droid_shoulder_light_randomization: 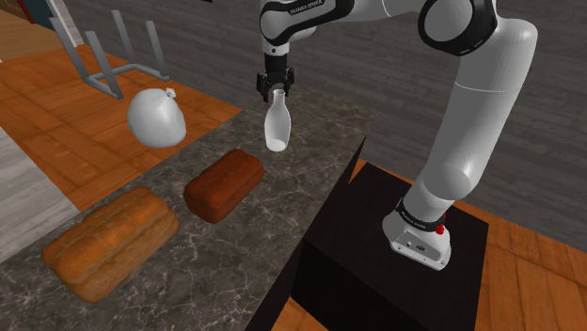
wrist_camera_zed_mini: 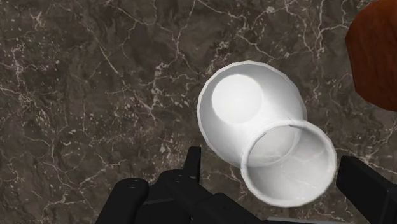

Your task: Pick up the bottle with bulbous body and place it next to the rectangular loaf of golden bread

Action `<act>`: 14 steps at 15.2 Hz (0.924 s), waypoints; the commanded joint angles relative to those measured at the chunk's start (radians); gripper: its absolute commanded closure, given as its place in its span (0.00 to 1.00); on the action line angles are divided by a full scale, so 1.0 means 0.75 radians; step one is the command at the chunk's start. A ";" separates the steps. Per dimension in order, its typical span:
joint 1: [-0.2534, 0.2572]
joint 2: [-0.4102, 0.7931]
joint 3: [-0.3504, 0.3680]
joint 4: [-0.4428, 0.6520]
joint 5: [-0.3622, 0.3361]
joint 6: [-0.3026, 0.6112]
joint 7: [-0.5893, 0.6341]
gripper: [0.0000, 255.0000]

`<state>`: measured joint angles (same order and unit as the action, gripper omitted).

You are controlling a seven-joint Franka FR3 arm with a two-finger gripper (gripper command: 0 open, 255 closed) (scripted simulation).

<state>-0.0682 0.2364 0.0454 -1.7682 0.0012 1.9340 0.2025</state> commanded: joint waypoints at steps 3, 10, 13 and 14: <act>0.000 0.000 0.000 -0.001 0.000 0.001 0.000 0.00; 0.000 0.000 0.000 -0.001 0.000 0.001 0.000 1.00; 0.000 0.000 0.000 -0.001 0.000 0.001 0.000 1.00; 0.000 -0.005 0.000 0.010 0.000 -0.015 0.000 1.00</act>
<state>-0.0682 0.2341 0.0454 -1.7664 0.0013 1.9299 0.2026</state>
